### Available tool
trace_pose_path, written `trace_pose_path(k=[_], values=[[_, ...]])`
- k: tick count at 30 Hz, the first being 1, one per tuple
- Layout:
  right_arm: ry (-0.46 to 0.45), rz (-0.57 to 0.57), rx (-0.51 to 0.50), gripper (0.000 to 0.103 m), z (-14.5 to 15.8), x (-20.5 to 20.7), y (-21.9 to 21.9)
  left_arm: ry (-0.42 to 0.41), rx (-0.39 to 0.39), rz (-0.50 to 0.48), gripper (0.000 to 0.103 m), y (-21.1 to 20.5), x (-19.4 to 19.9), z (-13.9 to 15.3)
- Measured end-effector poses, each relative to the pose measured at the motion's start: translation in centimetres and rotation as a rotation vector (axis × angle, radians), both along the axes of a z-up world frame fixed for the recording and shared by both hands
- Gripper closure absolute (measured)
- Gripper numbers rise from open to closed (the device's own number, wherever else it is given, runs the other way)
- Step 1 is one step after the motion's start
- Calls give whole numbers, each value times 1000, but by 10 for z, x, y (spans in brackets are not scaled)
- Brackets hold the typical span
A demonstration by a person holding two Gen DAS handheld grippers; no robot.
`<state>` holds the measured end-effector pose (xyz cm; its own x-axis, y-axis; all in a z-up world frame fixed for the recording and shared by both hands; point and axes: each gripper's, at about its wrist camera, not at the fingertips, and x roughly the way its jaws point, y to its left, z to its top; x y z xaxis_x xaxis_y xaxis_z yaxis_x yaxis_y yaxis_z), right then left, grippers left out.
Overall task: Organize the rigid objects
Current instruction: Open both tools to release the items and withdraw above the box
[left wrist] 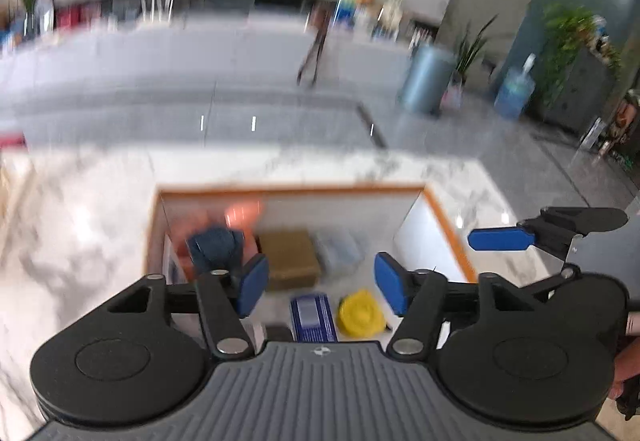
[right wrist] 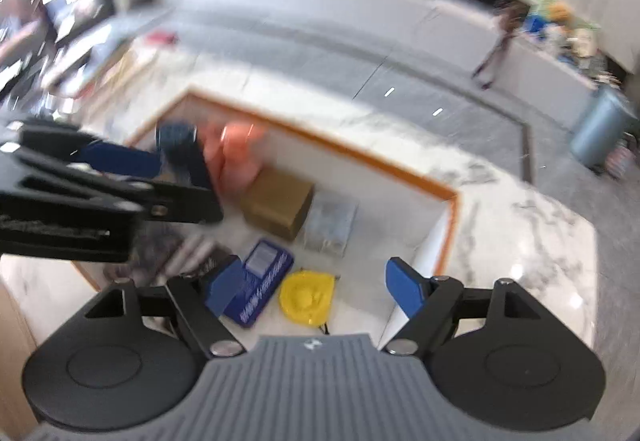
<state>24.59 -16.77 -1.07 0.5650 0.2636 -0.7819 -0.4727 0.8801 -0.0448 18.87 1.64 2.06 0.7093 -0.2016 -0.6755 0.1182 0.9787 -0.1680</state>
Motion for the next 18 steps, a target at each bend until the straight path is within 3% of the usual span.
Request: trace_pose_path(k=[6, 12, 14, 18], values=[[-158, -188, 134, 19, 35, -62, -14, -207, 106, 32, 17, -6, -57, 10], [-258, -303, 206, 13, 39, -103, -17, -295, 267, 84, 12, -24, -88, 8], [-281, -335, 225, 11, 40, -115, -22, -299, 269, 94, 10, -30, -91, 3], [-278, -404, 237, 8, 22, -123, -26, -218, 193, 144, 8, -31, -90, -15]])
